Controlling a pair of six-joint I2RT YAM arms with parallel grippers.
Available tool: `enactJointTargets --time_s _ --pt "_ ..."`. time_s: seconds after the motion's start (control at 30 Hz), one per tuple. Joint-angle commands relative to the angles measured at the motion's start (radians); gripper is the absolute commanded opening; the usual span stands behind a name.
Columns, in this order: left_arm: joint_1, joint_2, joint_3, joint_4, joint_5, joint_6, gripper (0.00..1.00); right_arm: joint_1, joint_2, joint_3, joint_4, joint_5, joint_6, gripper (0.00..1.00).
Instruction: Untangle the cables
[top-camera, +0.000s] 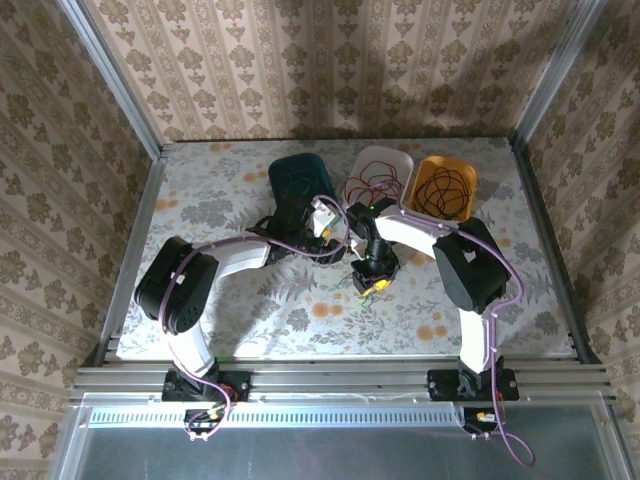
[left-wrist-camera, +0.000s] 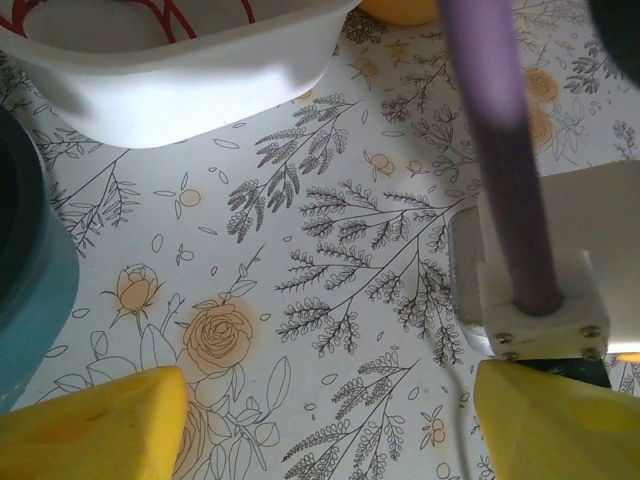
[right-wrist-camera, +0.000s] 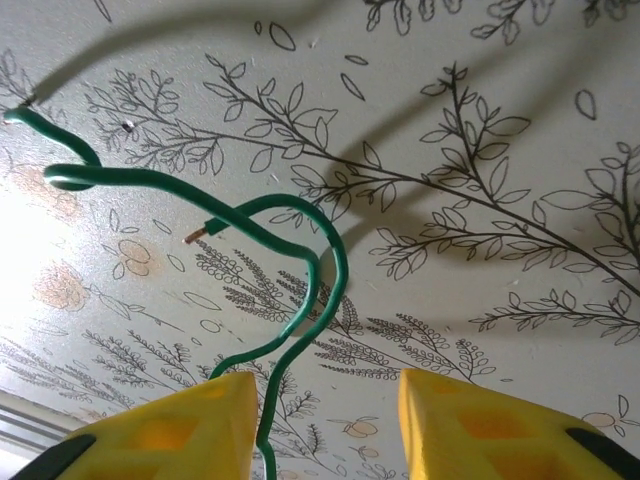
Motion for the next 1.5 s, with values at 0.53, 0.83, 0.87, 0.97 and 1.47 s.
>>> enactJointTargets --time_s 0.53,0.83,0.87,0.97,1.47 --pt "-0.035 -0.064 0.038 -0.149 0.126 0.129 0.81 -0.085 -0.124 0.039 0.109 -0.142 -0.009 0.0" --pt "-0.036 -0.019 0.106 -0.133 0.172 0.096 0.71 -0.123 -0.137 0.085 0.14 -0.227 0.017 0.0" --pt "-0.034 -0.01 0.11 -0.132 0.171 0.097 0.68 -0.123 -0.145 0.08 0.155 -0.242 0.019 0.0" --pt "-0.031 0.007 0.108 -0.107 0.159 0.09 0.51 -0.123 -0.176 0.053 0.19 -0.264 0.027 0.0" --pt "0.026 0.012 0.077 -0.022 0.128 0.007 0.0 -0.271 -0.347 -0.083 0.342 -0.33 0.124 0.0"
